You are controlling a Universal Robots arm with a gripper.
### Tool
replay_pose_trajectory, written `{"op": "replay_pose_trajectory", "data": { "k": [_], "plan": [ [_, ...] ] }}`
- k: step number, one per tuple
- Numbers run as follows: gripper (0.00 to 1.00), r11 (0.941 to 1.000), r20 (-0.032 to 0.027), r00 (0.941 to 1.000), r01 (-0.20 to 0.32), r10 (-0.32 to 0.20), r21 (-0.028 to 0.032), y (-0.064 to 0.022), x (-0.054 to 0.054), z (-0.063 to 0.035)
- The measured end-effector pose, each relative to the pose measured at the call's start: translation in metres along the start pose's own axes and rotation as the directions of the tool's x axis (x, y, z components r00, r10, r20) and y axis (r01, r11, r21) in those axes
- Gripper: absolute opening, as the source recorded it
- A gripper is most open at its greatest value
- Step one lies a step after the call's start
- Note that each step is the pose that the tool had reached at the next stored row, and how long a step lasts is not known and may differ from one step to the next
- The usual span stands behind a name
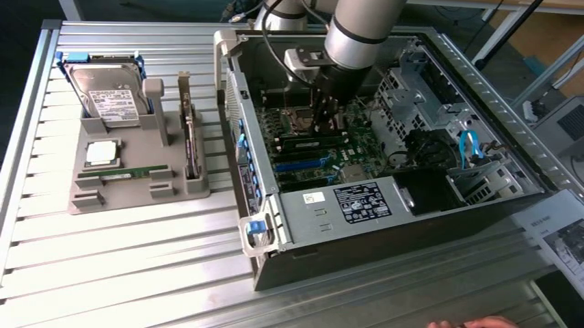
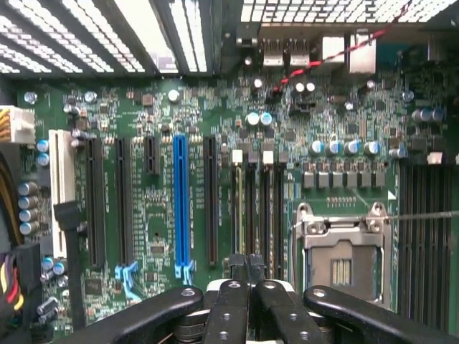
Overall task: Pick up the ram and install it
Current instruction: 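Press down the ram until it locks into place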
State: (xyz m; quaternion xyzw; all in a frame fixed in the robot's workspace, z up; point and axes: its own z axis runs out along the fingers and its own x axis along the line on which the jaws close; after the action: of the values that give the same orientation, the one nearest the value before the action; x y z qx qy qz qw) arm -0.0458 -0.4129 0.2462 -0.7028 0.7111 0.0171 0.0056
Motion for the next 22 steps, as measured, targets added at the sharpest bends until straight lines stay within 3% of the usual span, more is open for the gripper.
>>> {"op": "replay_pose_trajectory", "data": {
  "k": [4,22],
  "plan": [
    [0.10,1.0000,0.0000,1.0000,0.000,0.000,0.0000,0.0054,0.0000,0.0001],
    [0.10,1.0000,-0.0002,1.0000,0.000,0.000,-0.0001,0.0073,0.0003,0.0056]
  ]
}}
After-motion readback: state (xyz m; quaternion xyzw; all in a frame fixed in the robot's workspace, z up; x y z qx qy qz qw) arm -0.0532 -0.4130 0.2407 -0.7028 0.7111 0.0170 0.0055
